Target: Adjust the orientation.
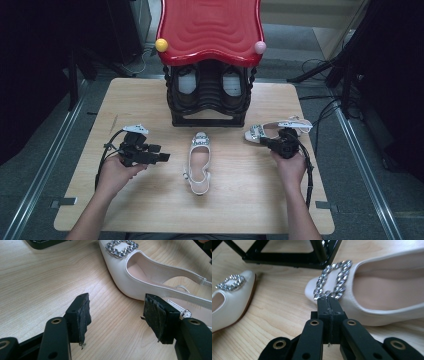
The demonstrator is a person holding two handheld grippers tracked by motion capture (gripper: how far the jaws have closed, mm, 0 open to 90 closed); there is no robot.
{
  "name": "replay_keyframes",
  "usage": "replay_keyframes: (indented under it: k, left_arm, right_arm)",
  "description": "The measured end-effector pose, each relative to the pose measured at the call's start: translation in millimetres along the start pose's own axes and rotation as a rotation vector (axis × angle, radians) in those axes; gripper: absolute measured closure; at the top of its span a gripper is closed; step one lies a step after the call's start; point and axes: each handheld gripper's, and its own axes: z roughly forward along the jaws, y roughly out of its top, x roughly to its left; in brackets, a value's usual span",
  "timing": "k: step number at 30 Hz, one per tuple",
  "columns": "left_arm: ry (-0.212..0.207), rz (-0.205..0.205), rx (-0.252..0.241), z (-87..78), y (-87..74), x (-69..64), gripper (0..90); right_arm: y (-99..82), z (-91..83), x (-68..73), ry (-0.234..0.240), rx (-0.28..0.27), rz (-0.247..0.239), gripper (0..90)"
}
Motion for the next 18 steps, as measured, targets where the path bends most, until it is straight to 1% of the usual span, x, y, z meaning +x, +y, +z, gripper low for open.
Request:
replay_keyframes:
  k: [2,4,6,7,9,10,11,13,14,16,18]
  left_arm:
    - [0.003,0.006,0.002,0.5,-0.2,-0.4,38.3]
    - [0.001,-0.002,0.000,0.9,-0.6,-1.1,38.3]
    - [0.003,0.001,0.003,0.6,-0.9,-0.9,38.4]
    - [0.006,0.002,0.003,0.3,-1.3,-0.9,38.4]
    - [0.006,0.000,0.000,-0.2,-2.2,-1.0,38.4]
    - [0.007,-0.004,-0.002,-1.2,-3.5,-1.3,38.3]
    - [0.007,-0.004,-0.002,-1.2,-3.5,-1.3,38.3]
    - [0.012,-0.006,-0.004,-3.3,-5.4,-0.9,38.4]
    - [0.016,-0.012,-0.006,-5.0,-7.3,-0.2,38.4]
    - [0.020,-0.013,-0.009,-5.9,-8.5,0.6,38.4]
    - [0.026,-0.021,-0.009,-8.8,-11.2,1.2,38.4]
  right_arm:
    - [2.2,-7.6,-1.9,-0.009,-0.029,0.002,90.0]
    - [4.1,-14.7,-5.5,-0.019,-0.053,0.007,90.0]
    - [5.2,-16.8,-8.0,-0.027,-0.062,0.004,90.0]
    - [7.6,-19.1,-14.1,-0.043,-0.061,0.003,90.0]
    - [8.3,-19.2,-16.0,-0.047,-0.059,0.006,90.0]
    - [9.7,-18.1,-21.1,-0.053,-0.059,0.016,90.0]
    - [10.1,-17.1,-22.4,-0.054,-0.062,0.018,90.0]
    - [10.9,-16.0,-23.1,-0.054,-0.057,0.025,90.0]
    - [12.6,-11.4,-23.6,-0.059,-0.056,0.017,90.0]
    - [13.0,-9.8,-23.6,-0.058,-0.052,0.016,90.0]
    - [15.1,-2.1,-23.3,-0.056,-0.023,0.023,90.0]
